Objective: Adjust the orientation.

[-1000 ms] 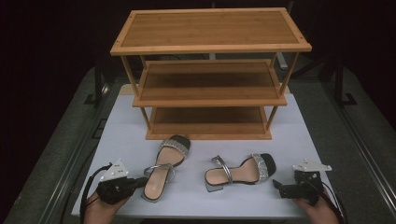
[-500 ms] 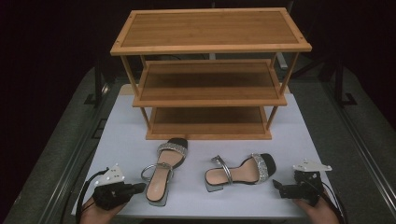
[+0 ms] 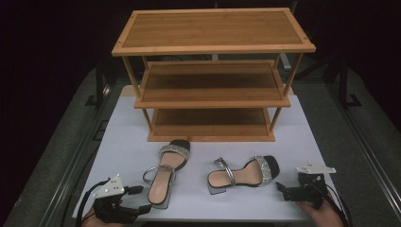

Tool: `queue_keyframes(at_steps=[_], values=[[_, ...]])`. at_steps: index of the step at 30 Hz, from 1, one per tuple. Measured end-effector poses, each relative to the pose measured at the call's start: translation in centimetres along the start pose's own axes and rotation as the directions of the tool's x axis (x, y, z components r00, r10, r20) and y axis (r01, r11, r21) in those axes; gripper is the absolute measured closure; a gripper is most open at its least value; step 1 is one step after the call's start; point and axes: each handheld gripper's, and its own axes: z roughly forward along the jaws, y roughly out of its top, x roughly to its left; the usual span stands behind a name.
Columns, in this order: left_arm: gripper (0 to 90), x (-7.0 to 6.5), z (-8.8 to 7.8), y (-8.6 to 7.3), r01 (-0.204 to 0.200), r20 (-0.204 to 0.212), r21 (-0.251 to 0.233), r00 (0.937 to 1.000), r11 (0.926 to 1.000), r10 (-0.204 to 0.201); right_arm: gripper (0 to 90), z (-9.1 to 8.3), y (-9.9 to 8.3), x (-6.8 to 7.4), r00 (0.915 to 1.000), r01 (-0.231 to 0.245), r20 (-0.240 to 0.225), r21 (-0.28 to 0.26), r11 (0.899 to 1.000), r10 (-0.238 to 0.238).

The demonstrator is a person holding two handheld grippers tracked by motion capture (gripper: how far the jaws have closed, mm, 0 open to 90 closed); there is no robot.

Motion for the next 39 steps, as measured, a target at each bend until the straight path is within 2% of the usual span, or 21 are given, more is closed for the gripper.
queue_keyframes(at_steps=[2,6,10,15,24,27,29,33,39], values=[[18.9,-0.1,0.5,0.2,0.001,0.015,-0.001,0.9999,1.0000,-0.001,0.2,0.0,0.0,0.0,1.0000,0.000,0.000,0.000,1.000,0.000],[15.3,0.0,1.9,0.4,0.013,0.039,0.004,0.9991,0.9999,-0.013,0.2,0.0,0.0,0.0,1.0000,0.000,0.000,0.000,1.000,0.000],[13.8,0.1,2.6,0.5,0.016,0.050,0.008,0.9986,0.9998,-0.017,0.2,0.0,0.0,0.0,1.0000,0.001,0.000,0.000,1.000,-0.001],[13.7,0.5,3.6,0.8,0.011,0.042,0.014,0.9991,0.9998,-0.011,0.2,0.0,0.0,0.0,1.0000,0.000,0.000,0.000,1.000,0.000],[13.4,0.9,4.4,1.1,0.009,0.072,0.017,0.9973,0.9998,-0.010,0.2,0.0,0.0,0.0,1.0000,0.000,0.000,0.000,1.000,0.000],[13.5,0.9,5.1,1.2,-0.005,0.072,0.037,0.9974,0.9993,0.002,0.2,0.0,0.0,0.0,1.0000,0.000,0.000,0.000,1.000,0.000],[13.8,0.9,5.3,1.3,0.000,0.078,0.044,0.9969,0.9990,-0.003,0.2,0.0,0.0,0.0,1.0000,0.001,0.000,0.000,1.000,-0.001],[14.6,1.1,5.4,1.4,0.008,0.097,0.048,0.9952,0.9988,-0.013,0.2,0.0,0.0,0.0,1.0000,0.001,0.001,0.000,1.000,-0.001],[16.4,1.1,5.3,1.5,0.012,0.098,0.061,0.9950,0.9981,-0.018,0.2,0.0,0.0,0.0,1.0000,0.001,0.001,0.000,1.000,-0.001]])
